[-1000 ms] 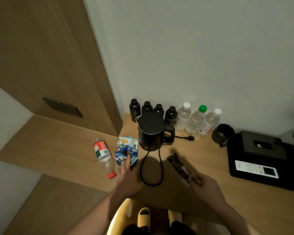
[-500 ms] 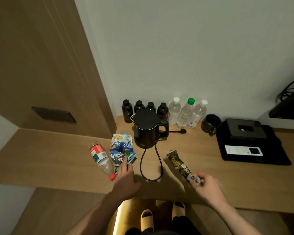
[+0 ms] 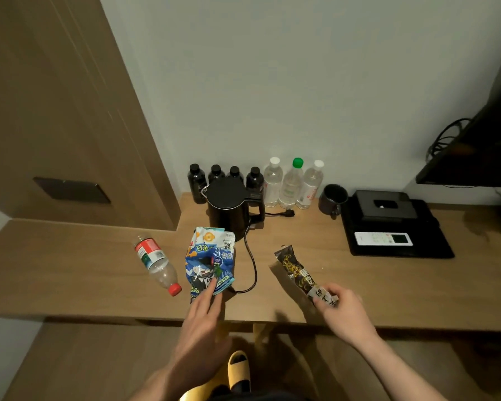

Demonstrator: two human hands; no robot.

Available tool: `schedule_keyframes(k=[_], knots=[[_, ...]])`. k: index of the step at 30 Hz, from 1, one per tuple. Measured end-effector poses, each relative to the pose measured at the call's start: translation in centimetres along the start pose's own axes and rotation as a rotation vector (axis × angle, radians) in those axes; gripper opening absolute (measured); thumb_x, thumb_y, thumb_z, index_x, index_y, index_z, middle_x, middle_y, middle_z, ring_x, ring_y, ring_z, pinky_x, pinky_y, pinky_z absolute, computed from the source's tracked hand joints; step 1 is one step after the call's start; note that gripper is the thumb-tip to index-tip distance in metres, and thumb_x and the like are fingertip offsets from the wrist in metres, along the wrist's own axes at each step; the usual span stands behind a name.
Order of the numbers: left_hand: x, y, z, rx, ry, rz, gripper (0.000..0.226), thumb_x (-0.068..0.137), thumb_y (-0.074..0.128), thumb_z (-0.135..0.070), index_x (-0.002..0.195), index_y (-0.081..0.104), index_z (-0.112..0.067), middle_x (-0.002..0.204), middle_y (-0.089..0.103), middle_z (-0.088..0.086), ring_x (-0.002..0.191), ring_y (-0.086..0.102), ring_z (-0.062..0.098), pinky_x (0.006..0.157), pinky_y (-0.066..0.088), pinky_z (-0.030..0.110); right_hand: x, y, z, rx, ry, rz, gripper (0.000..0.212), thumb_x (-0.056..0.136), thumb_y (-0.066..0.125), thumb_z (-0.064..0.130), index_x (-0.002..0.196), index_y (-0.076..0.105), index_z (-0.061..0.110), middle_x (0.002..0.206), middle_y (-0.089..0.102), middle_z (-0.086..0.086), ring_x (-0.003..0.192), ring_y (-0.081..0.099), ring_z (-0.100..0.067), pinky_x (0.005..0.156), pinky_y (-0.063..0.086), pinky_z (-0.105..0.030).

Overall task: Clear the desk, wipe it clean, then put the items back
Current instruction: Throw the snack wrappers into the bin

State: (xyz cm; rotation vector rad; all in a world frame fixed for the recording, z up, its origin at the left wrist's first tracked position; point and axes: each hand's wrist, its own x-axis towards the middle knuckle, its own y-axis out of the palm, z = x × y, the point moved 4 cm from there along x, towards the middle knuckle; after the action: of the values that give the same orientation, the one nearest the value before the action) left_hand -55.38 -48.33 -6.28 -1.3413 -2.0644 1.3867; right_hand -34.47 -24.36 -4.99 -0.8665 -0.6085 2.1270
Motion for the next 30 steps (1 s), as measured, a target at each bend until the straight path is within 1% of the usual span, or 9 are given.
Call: schedule_keyframes(k=[3, 9, 13, 15, 17, 21, 24, 26, 30], knots=[[-0.8, 0.3, -2.9, 0.044, 0.018, 0.043, 0.093, 0.096, 0.060, -0.044, 0.165, 0.000, -0.025, 0.164, -0.033, -0.014, 0.156, -0.010, 0.012, 0.121, 0.002, 0.027, -1.5, -1.9, -1.7, 0.018, 0.001, -0.014, 0.019, 0.095, 0.070, 0.033, 0.114, 0.067, 0.038, 0.104, 0.069, 0.015, 0.093, 0.065, -0.004, 0.076, 0.056, -0.026], [-2.8, 3.0, -11.2, -0.066, 0.131, 0.085, 0.094, 0.096, 0.063, -0.038, 0.165, 0.000, -0.026, 0.160, -0.034, -0.027, 0.155, -0.015, 0.007, 0.119, 0.006, 0.019, -6.8, -7.8, -7.6, 0.017, 0.029, -0.098, 0.014, 0.095, 0.070, 0.033, 0.109, 0.068, 0.034, 0.098, 0.071, 0.015, 0.077, 0.067, 0.000, 0.057, 0.048, -0.011], [-4.5, 7.2, -17.7, -0.063, 0.175, 0.116, 0.094, 0.094, 0.063, -0.041, 0.165, 0.004, -0.027, 0.159, -0.035, -0.029, 0.155, -0.015, 0.007, 0.129, 0.013, 0.035, -11.5, -13.5, -13.2, 0.091, 0.045, -0.160, 0.014, 0.096, 0.071, 0.025, 0.105, 0.069, 0.035, 0.092, 0.071, 0.017, 0.079, 0.067, 0.001, 0.054, 0.045, -0.008], [-6.1, 9.3, -21.0, -0.062, 0.185, 0.143, 0.094, 0.094, 0.063, -0.041, 0.165, 0.002, -0.027, 0.158, -0.035, -0.029, 0.155, -0.016, 0.007, 0.129, 0.017, 0.039, -13.8, -16.1, -16.5, 0.100, 0.045, -0.191, 0.018, 0.096, 0.071, 0.025, 0.110, 0.068, 0.036, 0.097, 0.068, 0.019, 0.088, 0.065, 0.000, 0.060, 0.042, -0.010], [-7.8, 11.5, -24.3, -0.070, 0.201, 0.163, 0.096, 0.093, 0.065, -0.040, 0.165, 0.001, -0.028, 0.158, -0.035, -0.030, 0.155, -0.016, 0.008, 0.127, 0.024, 0.041, -16.2, -18.3, -20.0, 0.095, 0.059, -0.206, 0.018, 0.097, 0.070, 0.027, 0.111, 0.068, 0.037, 0.097, 0.068, 0.018, 0.083, 0.064, -0.001, 0.060, 0.042, -0.012], [-10.5, 15.2, -30.6, -0.028, 0.248, 0.169, 0.095, 0.094, 0.063, -0.043, 0.165, 0.001, -0.027, 0.161, -0.034, -0.025, 0.154, -0.015, 0.009, 0.128, 0.005, 0.033, -20.3, -22.2, -26.0, 0.067, 0.096, -0.250, 0.015, 0.097, 0.069, 0.030, 0.107, 0.066, 0.040, 0.093, 0.068, 0.011, 0.068, 0.065, -0.008, 0.054, 0.047, -0.019], [-12.0, 17.5, -35.0, -0.003, 0.310, 0.198, 0.096, 0.092, 0.063, -0.045, 0.165, 0.003, -0.024, 0.161, -0.034, -0.025, 0.155, -0.011, 0.010, 0.128, 0.007, 0.033, -22.7, -24.9, -29.2, 0.065, 0.118, -0.257, 0.014, 0.096, 0.070, 0.032, 0.105, 0.065, 0.042, 0.089, 0.070, 0.012, 0.062, 0.067, -0.011, 0.050, 0.052, -0.025], [-12.1, 18.5, -37.7, 0.027, 0.355, 0.216, 0.096, 0.091, 0.062, -0.046, 0.165, 0.005, -0.023, 0.161, -0.034, -0.025, 0.155, -0.011, 0.011, 0.129, 0.013, 0.037, -23.4, -27.1, -30.9, 0.062, 0.112, -0.289, 0.015, 0.096, 0.070, 0.031, 0.103, 0.064, 0.043, 0.091, 0.069, 0.014, 0.066, 0.069, -0.011, 0.057, 0.058, -0.032], [-10.4, 19.9, -42.5, 0.113, 0.422, 0.246, 0.094, 0.091, 0.060, -0.046, 0.165, 0.007, -0.021, 0.163, -0.031, -0.022, 0.156, -0.013, 0.013, 0.129, 0.014, 0.039, -23.1, -31.2, -34.2, 0.130, 0.110, -0.355, 0.016, 0.096, 0.070, 0.031, 0.107, 0.065, 0.042, 0.097, 0.069, 0.013, 0.071, 0.069, -0.009, 0.056, 0.053, -0.026]])
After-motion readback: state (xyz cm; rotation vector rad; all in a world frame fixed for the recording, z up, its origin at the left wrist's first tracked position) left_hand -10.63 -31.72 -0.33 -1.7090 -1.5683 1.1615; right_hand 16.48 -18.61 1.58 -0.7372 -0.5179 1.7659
